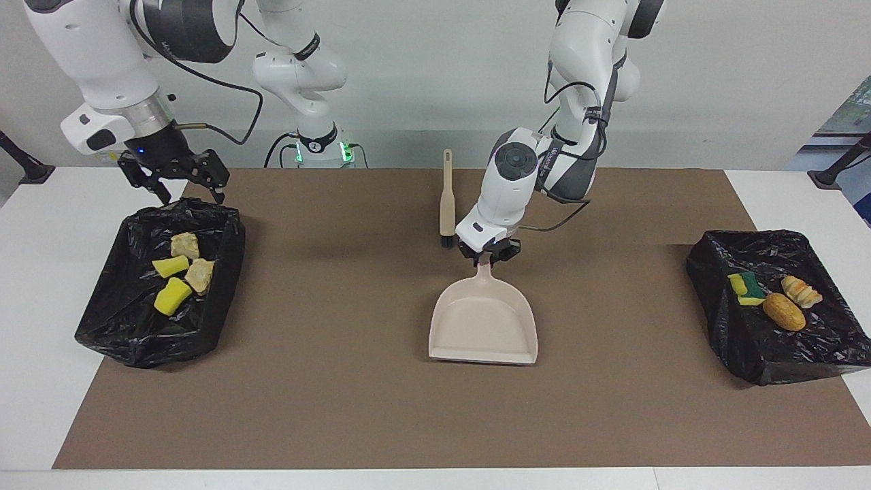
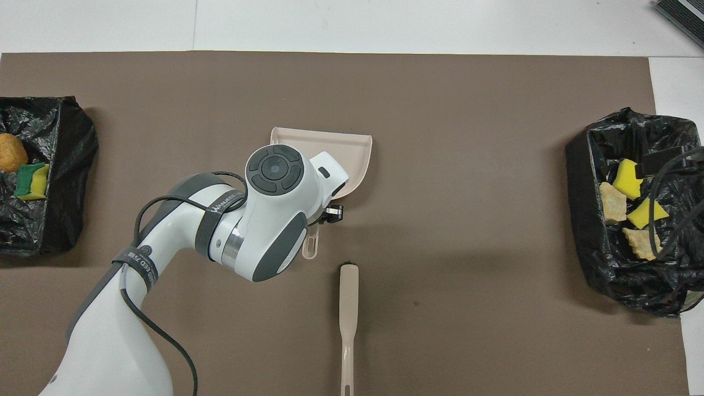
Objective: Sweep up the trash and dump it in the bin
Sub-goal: 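Bring the empty dustpan back to the table center with the left gripper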
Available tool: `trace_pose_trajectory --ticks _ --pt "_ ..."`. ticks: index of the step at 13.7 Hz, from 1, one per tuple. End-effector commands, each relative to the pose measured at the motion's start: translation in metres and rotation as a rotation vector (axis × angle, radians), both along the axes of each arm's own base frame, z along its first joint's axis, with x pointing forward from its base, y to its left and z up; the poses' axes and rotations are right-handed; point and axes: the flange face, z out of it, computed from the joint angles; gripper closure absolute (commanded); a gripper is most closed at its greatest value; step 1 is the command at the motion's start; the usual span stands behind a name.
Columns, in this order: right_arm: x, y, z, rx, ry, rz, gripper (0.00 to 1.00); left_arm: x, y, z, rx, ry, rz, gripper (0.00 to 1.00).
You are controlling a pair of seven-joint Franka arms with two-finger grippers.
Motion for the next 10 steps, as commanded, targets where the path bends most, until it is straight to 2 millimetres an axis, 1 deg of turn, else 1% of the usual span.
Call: trace_pose_trajectory --ticks 1,2,4,5,6,7,8,9,10 --pt "-0.019 0.010 0.028 0.000 -0.030 -0.038 0.00 0.006 0.005 0.005 -0.007 -0.001 0.019 0.07" --pt "-0.023 0.016 0.035 0.006 -0.039 -0.066 0.00 0.011 0.014 0.012 -0.009 -0.009 0.032 0.00" --pt "-0.025 0.023 0.037 0.005 -0.041 -0.077 0.00 0.028 0.055 0.025 0.002 0.005 0.096 0.00" --pt "-0.026 0.018 0.038 0.003 -0.043 -0.080 0.00 0.031 0.073 0.031 0.018 0.025 0.117 0.00" --pt "-0.026 0.017 0.038 0.002 -0.043 -0.080 0.00 0.033 0.086 0.035 0.030 0.028 0.130 0.00" --pt "-0.026 0.014 0.038 -0.004 -0.041 -0.083 0.00 0.043 0.111 0.036 0.040 0.024 0.146 0.00" --pt "-0.026 0.013 0.035 -0.005 -0.030 -0.085 0.00 0.041 0.127 0.037 0.058 0.017 0.121 0.00" --pt "-0.026 0.013 0.031 -0.006 -0.003 -0.084 0.00 0.041 0.150 0.038 0.072 0.011 0.109 0.00" --pt "-0.025 0.013 0.034 -0.005 -0.009 -0.084 0.00 0.040 0.176 0.041 0.078 0.009 0.099 0.00"
